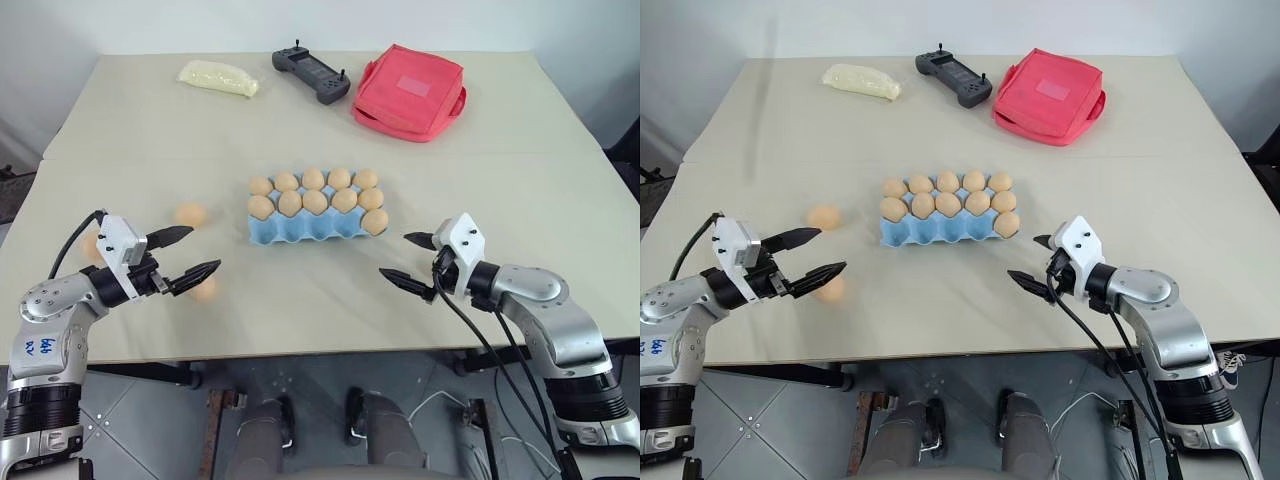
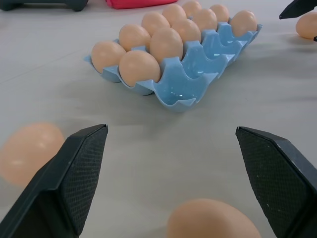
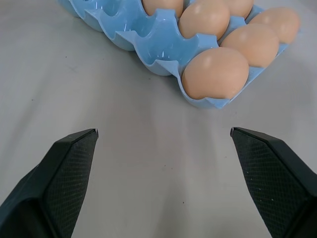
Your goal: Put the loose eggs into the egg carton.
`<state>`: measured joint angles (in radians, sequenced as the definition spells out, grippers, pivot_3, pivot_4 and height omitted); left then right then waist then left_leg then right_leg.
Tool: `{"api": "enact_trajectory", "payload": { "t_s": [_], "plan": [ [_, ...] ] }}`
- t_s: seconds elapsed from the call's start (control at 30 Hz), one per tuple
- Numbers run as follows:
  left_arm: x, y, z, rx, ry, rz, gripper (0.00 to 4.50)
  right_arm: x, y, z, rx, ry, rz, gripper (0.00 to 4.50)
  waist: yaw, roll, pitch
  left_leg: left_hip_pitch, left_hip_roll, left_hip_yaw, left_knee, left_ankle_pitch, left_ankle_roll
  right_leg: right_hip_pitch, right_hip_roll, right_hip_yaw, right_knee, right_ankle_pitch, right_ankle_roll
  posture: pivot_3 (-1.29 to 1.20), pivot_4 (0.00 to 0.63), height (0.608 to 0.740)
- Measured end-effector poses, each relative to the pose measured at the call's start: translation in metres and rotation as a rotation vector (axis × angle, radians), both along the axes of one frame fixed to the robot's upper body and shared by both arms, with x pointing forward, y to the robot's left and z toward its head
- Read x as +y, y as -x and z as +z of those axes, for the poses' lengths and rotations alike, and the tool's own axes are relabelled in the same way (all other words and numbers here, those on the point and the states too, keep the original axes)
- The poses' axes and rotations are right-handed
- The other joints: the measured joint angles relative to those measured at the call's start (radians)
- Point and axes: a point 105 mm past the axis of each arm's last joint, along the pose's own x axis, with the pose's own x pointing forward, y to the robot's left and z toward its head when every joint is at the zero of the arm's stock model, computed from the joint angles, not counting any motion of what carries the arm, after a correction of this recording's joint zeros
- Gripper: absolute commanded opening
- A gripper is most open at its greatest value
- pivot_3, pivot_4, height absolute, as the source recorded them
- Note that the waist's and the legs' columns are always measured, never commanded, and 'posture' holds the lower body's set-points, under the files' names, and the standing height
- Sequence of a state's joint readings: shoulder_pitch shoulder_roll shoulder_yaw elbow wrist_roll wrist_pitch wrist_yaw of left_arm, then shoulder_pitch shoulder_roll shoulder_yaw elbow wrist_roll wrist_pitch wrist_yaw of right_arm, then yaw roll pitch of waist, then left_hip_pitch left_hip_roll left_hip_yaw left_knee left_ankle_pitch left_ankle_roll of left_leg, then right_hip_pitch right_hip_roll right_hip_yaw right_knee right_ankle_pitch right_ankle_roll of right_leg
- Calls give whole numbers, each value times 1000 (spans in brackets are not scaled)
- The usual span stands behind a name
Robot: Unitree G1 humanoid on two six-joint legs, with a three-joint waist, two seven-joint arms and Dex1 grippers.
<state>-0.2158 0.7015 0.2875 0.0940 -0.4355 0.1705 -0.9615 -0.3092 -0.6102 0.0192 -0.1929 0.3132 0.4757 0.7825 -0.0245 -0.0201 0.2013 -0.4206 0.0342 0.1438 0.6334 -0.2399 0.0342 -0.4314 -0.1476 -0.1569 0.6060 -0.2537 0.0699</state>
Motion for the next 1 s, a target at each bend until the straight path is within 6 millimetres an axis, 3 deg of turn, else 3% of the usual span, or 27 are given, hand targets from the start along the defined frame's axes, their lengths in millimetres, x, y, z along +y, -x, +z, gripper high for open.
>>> {"api": "enact_trajectory", "payload": {
  "t_s": [0.23, 0.43, 0.57, 0.8, 1.0],
  "plan": [
    [-4, -5, 1, -8, 2, 5, 4409, 1, -2, 5, -22, 1, 1, 4500, 0, 0, 0, 0, 0, 0, 0, 0, 0, 0, 0, 0, 0, 0, 0, 0, 150, 740],
    [-12, -9, 8, -26, 9, -22, 4409, -11, -2, 19, -30, -4, -49, 4500, 2, 0, 0, 0, 0, 0, 0, 0, 0, 0, 0, 0, 0, 0, 0, 0, 150, 740],
    [-17, -11, 7, 7, 33, -42, 4409, -37, 9, 29, -22, 22, -115, 4500, 8, 0, 0, 0, 0, 0, 0, 0, 0, 0, 0, 0, -1, 0, 0, 0, 150, 740],
    [-26, -9, 5, 41, 30, -98, 4409, -90, 50, 16, 165, 103, -228, 4500, 30, 0, 0, 0, 0, 0, 1, -1, 2, 2, 1, -1, -3, 1, 1, 0, 150, 740],
    [-31, -4, 4, 68, 39, -151, 4409, -101, 60, 13, 219, 104, -261, 4500, 23, 0, 0, -1, 4, 1, 1, -2, 2, 3, 4, 0, -10, 4, 0, 0, 150, 740]
  ]
}}
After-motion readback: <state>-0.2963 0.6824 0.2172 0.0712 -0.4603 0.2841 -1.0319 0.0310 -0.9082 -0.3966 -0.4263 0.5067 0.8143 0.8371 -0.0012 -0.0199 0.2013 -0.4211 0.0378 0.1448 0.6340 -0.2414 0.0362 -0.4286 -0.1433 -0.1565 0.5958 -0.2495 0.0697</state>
